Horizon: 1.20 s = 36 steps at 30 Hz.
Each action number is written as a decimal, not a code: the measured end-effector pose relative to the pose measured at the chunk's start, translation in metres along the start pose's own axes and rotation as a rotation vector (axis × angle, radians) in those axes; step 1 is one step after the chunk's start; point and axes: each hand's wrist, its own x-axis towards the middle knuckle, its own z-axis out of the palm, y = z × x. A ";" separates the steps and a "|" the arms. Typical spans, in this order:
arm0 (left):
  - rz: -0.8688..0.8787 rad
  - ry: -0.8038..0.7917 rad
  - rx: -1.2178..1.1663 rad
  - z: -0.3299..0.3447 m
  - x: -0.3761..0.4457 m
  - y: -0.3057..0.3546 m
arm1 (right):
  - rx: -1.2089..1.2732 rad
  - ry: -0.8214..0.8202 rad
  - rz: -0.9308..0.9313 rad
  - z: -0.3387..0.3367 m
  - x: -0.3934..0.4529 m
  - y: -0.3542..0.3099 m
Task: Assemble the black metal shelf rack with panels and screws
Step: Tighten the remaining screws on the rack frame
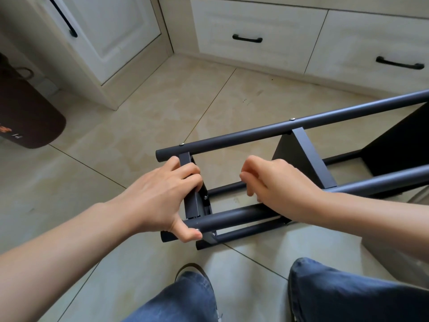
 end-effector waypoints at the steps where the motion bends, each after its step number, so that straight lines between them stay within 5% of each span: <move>1: -0.007 0.000 -0.002 0.000 0.000 0.000 | 0.067 -0.021 -0.006 0.001 0.005 -0.003; 10: 0.026 0.145 0.050 -0.003 -0.004 0.004 | 0.257 -0.319 0.006 0.034 0.042 -0.034; 18: -0.244 0.055 -0.041 0.008 -0.005 0.000 | 0.020 0.299 -0.203 0.003 0.084 -0.032; 24: -0.372 -0.057 -0.143 0.014 -0.003 -0.005 | -0.054 0.157 -0.214 0.013 0.106 -0.030; 36: -0.294 -0.209 -0.162 0.017 0.000 -0.006 | 0.015 0.208 -0.290 0.022 0.096 -0.029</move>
